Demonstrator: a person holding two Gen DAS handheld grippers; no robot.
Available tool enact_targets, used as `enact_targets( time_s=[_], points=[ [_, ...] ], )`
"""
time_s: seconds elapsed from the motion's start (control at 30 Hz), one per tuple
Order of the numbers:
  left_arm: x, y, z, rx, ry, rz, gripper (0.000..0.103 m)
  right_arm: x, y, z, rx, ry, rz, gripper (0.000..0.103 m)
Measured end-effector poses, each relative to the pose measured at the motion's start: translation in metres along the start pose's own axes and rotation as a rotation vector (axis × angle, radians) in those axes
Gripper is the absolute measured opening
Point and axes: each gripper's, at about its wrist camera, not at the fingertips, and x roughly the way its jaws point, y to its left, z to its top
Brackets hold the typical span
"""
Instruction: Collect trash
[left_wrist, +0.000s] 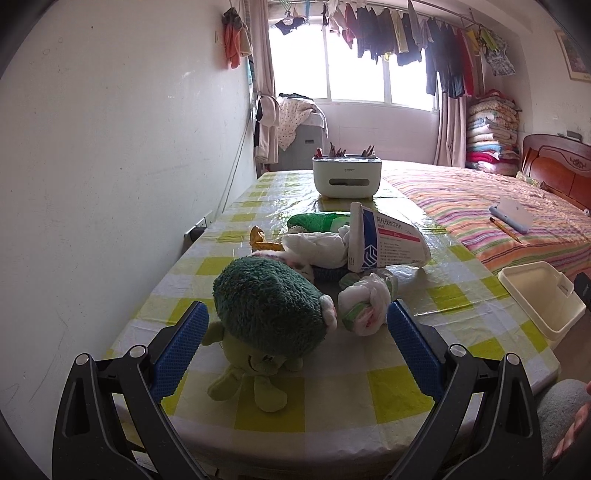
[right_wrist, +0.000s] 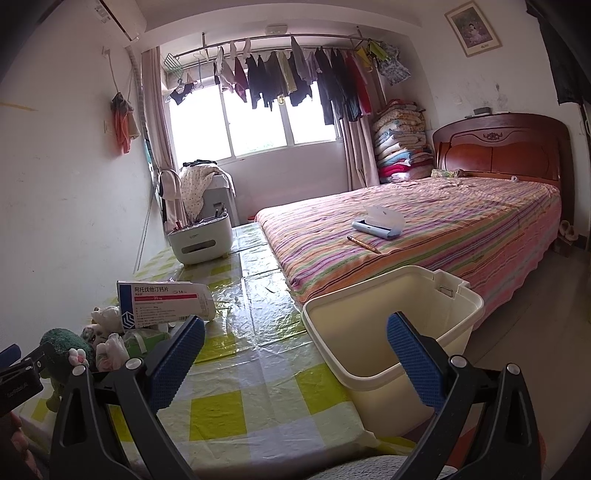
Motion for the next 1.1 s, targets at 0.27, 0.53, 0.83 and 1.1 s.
enact_targets(
  time_s=[0.27, 0.53, 0.83, 1.1],
  points=[
    [0.027, 0.016, -0.002, 0.041, 0.095, 0.086, 0.096, -0.001, -0.005, 0.002, 0.038, 0.001, 0.027, 0.096],
    [0.057, 0.025, 0.006, 0.037, 0.192, 0.058, 0.096, -0.003, 0.008, 0.001, -0.002, -0.004, 0.026, 0.096],
    [0.077, 0.028, 0.014, 0.034, 0.265, -0.011, 0.095, -0.003, 0.026, 0.001, -0.046, 0.014, 0.043, 0.096],
    [0.074, 0.041, 0.011, -0.031, 0.267, -0.093, 0.074, 0.013, 0.049, 0.003, -0.094, 0.081, 0.116, 0.096]
  ],
)
